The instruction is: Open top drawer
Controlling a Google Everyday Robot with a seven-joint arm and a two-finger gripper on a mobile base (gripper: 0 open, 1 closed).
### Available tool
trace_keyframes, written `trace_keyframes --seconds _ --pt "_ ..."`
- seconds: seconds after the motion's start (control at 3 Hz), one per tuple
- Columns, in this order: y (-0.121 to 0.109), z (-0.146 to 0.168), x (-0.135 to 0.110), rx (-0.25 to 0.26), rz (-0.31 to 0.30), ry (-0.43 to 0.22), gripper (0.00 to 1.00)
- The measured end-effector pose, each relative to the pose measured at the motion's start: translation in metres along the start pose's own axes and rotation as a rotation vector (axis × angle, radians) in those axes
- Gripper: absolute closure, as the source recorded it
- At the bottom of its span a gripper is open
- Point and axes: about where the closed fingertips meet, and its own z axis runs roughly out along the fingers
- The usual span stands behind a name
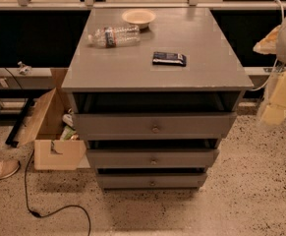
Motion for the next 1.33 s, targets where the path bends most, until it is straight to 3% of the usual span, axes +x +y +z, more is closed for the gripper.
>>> trace_keyframes --seconds 0.33,0.67,1.0,1.33 --pt "0.0 0.0 0.0 0.0 0.0 0.0 0.0" --pt "0.003 0.026 0.006 -0.006 -0.031 -0.005 0.0" --pt "0.012 0.087 0.021 -0.041 -0.07 -0.038 0.0" --pt "0.02 0.158 0.029 -0.1 -0.061 -0.111 0.0"
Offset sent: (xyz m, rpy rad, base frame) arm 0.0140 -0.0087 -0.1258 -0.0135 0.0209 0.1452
